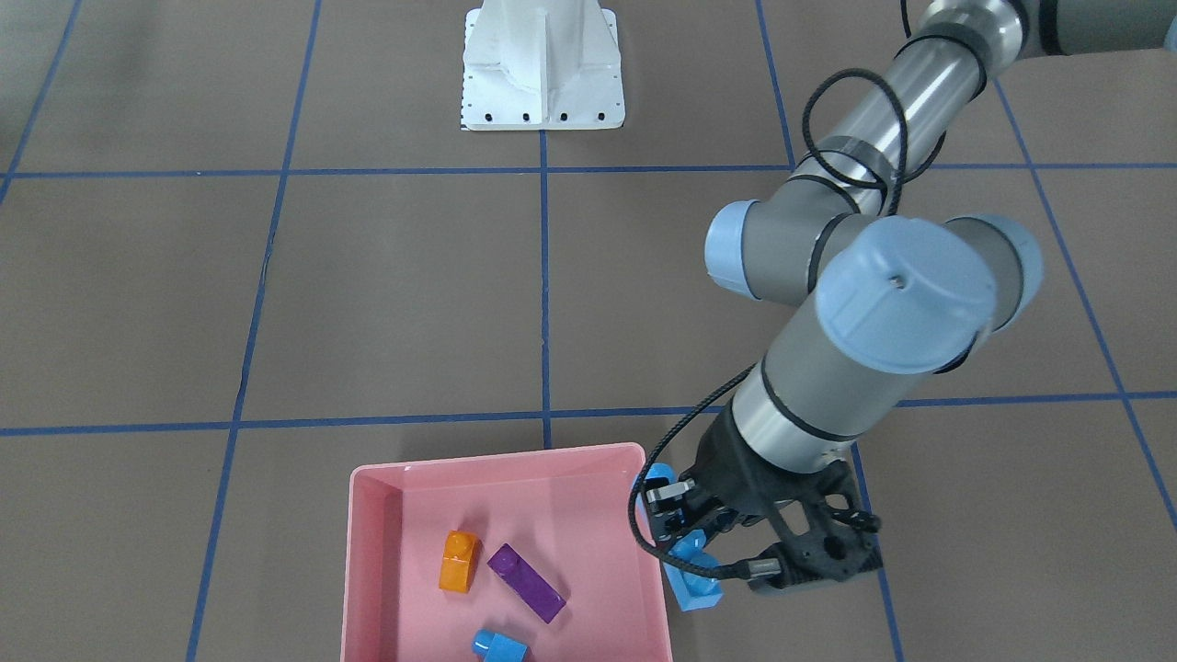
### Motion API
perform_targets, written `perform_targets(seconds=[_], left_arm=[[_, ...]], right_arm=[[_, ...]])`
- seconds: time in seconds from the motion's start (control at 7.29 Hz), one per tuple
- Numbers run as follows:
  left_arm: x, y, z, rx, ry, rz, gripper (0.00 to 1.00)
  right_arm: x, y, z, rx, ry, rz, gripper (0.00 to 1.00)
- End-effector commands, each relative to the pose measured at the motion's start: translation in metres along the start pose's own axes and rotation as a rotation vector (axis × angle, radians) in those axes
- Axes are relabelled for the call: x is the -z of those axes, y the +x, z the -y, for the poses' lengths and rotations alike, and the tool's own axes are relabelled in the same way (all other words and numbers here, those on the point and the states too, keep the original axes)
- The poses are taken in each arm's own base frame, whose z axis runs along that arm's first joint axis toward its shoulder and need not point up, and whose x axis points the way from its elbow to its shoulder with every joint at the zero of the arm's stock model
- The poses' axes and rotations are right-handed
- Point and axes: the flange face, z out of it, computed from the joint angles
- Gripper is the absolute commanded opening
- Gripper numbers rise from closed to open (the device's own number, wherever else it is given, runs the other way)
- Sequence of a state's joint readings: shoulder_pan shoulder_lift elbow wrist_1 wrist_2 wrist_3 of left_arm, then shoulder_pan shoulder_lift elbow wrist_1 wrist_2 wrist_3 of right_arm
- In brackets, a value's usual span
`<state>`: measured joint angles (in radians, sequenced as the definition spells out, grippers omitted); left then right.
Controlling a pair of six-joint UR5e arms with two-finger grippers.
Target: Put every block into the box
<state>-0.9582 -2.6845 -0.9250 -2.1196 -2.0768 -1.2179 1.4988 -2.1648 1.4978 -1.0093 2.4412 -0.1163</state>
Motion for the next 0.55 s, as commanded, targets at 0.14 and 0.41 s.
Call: perform_targets(seconds=[0.14, 0.41], left_arm=[[-0.05, 0.038, -0.026, 0.007, 0.093, 0.004, 0.0], [-0.068, 0.042, -0.046, -0.013, 0.104, -0.009, 0.48]], right_arm=[[0.032, -0.047, 0.036, 0.014, -0.007, 0.068, 0.0], [0.105, -0.117, 0.084, -0.03, -0.006, 0.062, 0.0]])
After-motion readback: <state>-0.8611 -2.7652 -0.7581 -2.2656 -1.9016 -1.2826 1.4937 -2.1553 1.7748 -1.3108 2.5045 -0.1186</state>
